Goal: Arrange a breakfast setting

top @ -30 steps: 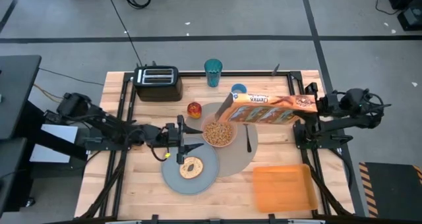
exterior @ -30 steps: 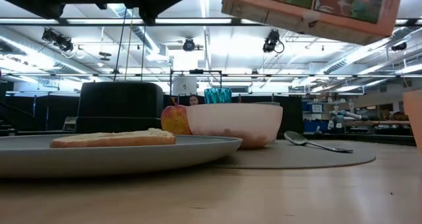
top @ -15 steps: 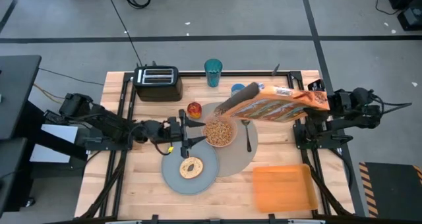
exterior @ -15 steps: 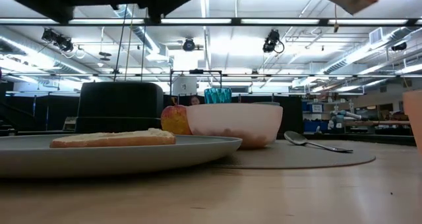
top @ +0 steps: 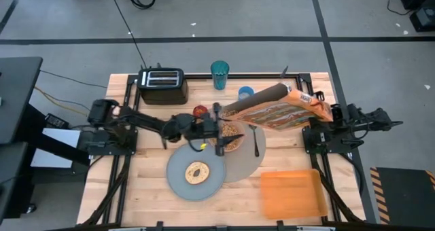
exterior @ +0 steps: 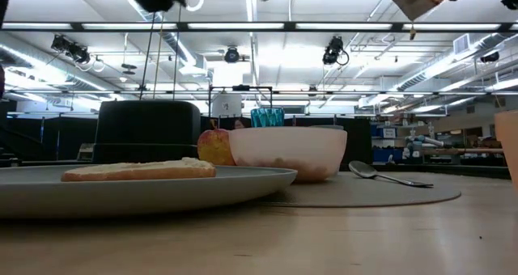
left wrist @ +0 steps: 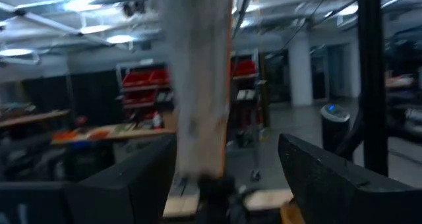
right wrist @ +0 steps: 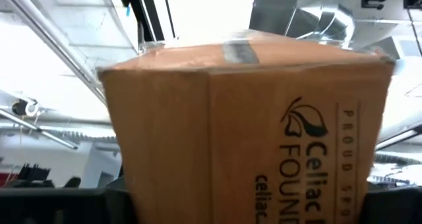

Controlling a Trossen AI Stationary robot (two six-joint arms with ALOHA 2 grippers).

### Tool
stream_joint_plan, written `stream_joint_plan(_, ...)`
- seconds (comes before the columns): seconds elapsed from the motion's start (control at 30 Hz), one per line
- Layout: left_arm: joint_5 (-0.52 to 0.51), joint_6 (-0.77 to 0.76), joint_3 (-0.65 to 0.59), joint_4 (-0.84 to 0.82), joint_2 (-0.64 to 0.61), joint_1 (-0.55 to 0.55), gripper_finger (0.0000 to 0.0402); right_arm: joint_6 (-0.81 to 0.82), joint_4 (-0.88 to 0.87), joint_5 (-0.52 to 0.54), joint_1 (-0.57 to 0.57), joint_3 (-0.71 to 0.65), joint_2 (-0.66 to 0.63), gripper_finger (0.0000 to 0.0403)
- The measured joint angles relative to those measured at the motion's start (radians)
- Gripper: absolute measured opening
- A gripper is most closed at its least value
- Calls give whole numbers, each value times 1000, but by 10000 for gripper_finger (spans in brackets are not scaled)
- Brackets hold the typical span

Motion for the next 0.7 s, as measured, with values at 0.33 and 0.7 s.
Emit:
stream_joint_plan(0.33, 98, -60, 257, -8, 143, 52, 255, 4, 71, -2, 0, -56, 17, 205)
stream_joint_plan(0.7, 110, -63, 275, -12, 136, 57, 125, 35, -19, 53, 0, -54, 16, 207)
